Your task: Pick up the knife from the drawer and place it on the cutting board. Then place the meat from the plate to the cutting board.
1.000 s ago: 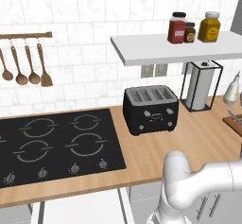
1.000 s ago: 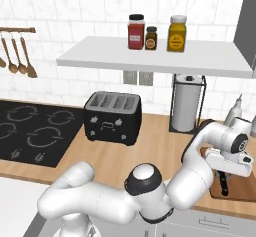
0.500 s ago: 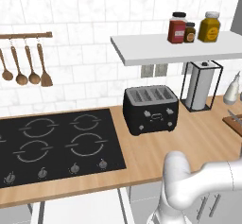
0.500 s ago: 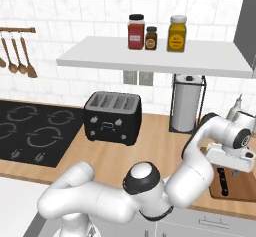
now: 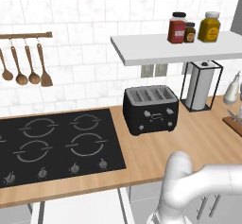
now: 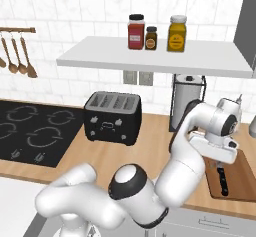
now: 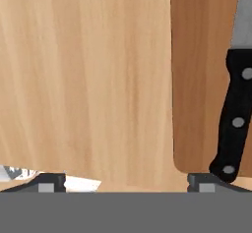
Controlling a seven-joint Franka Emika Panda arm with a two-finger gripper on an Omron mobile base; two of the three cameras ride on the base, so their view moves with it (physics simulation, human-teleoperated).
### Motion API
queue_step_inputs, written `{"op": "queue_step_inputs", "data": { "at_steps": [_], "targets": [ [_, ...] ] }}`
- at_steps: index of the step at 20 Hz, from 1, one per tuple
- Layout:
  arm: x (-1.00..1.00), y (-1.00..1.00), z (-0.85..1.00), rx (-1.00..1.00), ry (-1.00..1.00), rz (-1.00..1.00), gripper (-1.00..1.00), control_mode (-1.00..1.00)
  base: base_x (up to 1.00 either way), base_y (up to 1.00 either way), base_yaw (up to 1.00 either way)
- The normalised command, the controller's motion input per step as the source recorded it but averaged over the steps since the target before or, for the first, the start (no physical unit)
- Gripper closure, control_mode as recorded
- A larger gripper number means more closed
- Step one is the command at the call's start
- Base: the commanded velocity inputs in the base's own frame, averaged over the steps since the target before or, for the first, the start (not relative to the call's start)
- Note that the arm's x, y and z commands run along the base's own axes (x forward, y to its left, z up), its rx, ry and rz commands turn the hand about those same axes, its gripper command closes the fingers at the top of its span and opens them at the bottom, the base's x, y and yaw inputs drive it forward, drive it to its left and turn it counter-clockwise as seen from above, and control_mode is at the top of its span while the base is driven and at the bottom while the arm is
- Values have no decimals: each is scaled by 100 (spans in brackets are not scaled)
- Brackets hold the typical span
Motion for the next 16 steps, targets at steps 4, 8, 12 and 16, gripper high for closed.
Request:
{"op": "queue_step_inputs", "data": {
  "at_steps": [4,8,12,16],
  "targets": [
    [-31,64,1,0,0,8,-100,-100,0,0,0],
    [-33,50,0,0,0,4,-100,-100,0,0,0],
    [-27,49,6,0,0,5,-100,-100,0,0,0],
    [0,61,19,0,-1,0,-100,-100,0,0,0]
  ]
}}
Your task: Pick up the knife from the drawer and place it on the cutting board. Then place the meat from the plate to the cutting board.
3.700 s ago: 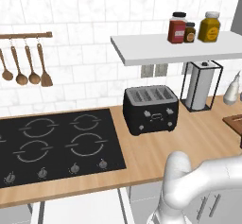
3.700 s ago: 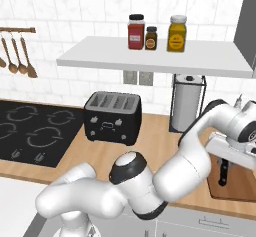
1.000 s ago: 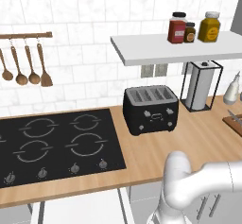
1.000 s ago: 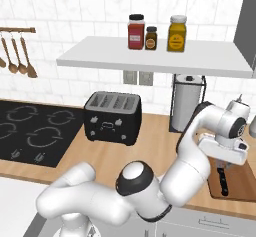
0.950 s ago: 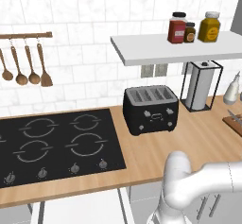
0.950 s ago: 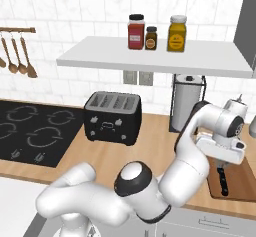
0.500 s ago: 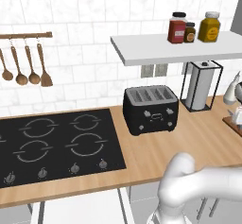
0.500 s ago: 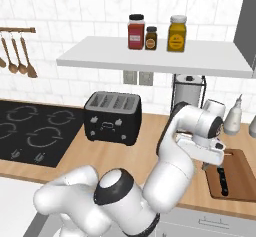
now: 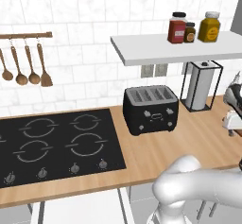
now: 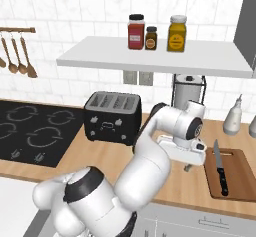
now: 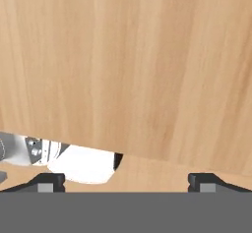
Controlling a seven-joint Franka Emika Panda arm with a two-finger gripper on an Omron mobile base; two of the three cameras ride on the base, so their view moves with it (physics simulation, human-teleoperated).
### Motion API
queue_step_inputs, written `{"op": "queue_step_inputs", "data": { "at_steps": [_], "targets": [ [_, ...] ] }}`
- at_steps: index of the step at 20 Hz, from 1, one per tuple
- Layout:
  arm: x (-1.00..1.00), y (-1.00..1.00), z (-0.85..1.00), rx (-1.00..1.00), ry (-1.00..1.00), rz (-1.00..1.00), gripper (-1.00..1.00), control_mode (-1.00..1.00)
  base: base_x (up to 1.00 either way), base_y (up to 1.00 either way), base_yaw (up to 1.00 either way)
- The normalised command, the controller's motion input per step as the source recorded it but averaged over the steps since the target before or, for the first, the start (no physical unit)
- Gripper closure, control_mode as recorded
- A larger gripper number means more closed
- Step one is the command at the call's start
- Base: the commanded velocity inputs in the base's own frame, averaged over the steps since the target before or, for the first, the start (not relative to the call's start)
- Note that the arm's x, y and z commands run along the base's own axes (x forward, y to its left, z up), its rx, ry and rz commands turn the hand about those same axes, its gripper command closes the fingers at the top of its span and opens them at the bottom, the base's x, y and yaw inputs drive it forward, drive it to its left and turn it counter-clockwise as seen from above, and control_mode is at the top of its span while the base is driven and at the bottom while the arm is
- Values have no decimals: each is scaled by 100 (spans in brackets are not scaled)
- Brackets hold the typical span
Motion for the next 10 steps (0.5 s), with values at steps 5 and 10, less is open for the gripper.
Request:
{"op": "queue_step_inputs", "data": {
  "at_steps": [5,10],
  "targets": [
    [18,44,37,2,-3,0,-100,-100,0,0,0],
    [11,36,70,13,-5,1,-100,-100,0,0,0]
  ]
}}
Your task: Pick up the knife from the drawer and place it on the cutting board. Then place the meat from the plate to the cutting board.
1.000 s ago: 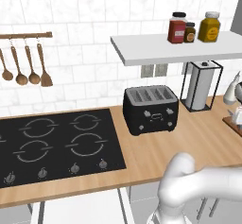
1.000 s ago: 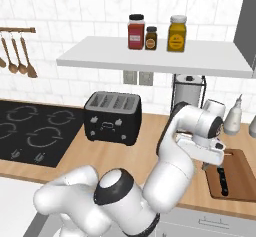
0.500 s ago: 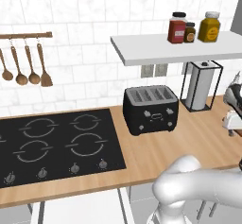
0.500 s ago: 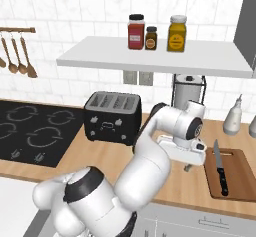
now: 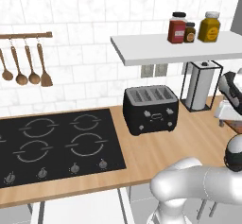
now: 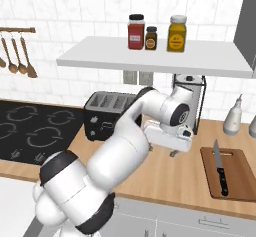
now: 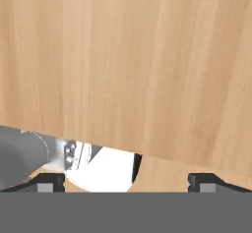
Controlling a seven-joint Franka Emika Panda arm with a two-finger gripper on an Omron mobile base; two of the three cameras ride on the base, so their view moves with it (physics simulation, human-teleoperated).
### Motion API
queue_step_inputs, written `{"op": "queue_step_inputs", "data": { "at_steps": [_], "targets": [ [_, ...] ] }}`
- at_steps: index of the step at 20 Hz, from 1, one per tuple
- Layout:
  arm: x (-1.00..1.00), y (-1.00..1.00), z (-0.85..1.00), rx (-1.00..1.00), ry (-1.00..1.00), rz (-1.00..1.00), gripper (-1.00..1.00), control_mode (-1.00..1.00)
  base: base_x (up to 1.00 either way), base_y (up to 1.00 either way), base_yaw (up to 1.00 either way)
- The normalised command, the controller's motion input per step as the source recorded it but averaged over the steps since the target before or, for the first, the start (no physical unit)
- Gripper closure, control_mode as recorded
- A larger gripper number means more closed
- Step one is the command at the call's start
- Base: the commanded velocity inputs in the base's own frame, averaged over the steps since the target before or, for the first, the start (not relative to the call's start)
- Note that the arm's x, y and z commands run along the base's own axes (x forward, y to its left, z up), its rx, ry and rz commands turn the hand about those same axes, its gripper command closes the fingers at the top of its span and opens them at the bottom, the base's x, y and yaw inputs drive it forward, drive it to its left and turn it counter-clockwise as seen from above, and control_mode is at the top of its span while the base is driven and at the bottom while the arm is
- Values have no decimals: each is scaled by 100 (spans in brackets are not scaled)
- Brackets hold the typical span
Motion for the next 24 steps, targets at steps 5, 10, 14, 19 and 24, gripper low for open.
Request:
{"op": "queue_step_inputs", "data": {
  "at_steps": [5,10,14,19,24],
  "targets": [
    [-14,61,65,4,-10,1,-100,-100,0,0,0],
    [-45,83,19,0,-20,0,-100,-100,0,0,0],
    [-19,100,23,0,-21,0,-100,-100,0,0,0],
    [-12,95,25,0,-14,0,-100,-100,0,0,0],
    [-13,61,45,-3,0,0,-100,-100,0,0,0]
  ]
}}
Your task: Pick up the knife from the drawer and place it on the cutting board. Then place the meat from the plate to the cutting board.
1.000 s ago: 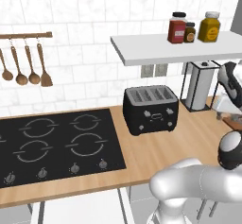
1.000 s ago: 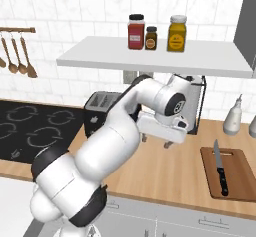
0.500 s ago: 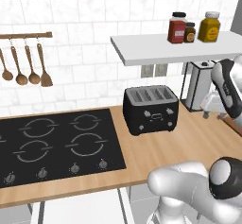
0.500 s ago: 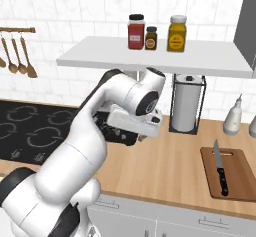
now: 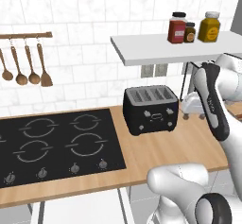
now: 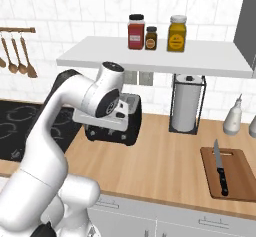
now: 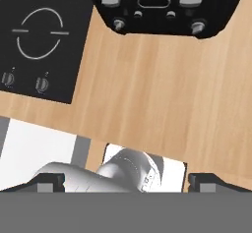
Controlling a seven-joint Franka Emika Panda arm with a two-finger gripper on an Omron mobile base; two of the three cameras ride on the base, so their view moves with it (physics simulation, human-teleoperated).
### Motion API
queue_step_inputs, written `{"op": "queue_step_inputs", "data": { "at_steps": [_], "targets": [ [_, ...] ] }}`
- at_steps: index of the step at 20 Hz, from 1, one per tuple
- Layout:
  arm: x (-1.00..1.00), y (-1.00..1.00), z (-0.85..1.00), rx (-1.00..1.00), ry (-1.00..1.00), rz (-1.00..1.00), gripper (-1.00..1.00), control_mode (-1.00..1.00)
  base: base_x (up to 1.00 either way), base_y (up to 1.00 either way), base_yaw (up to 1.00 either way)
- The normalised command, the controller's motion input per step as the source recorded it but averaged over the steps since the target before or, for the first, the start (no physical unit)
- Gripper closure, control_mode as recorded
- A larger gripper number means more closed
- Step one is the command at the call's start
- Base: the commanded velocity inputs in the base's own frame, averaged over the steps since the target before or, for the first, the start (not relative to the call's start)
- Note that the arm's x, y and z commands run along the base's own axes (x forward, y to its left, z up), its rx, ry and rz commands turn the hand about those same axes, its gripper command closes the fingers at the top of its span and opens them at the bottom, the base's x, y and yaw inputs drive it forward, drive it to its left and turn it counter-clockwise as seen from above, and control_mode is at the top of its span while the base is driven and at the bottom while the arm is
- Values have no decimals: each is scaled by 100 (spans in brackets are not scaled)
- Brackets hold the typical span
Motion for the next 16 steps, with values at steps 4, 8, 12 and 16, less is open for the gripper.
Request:
{"op": "queue_step_inputs", "data": {
  "at_steps": [4,8,12,16],
  "targets": [
    [0,41,35,-6,12,-7,-100,-100,0,0,0],
    [-1,44,16,-15,21,-11,-100,-100,0,0,0],
    [-23,41,-6,-11,4,-4,-100,-100,0,0,0],
    [-25,0,-22,0,-2,0,-100,-100,0,0,0]
  ]
}}
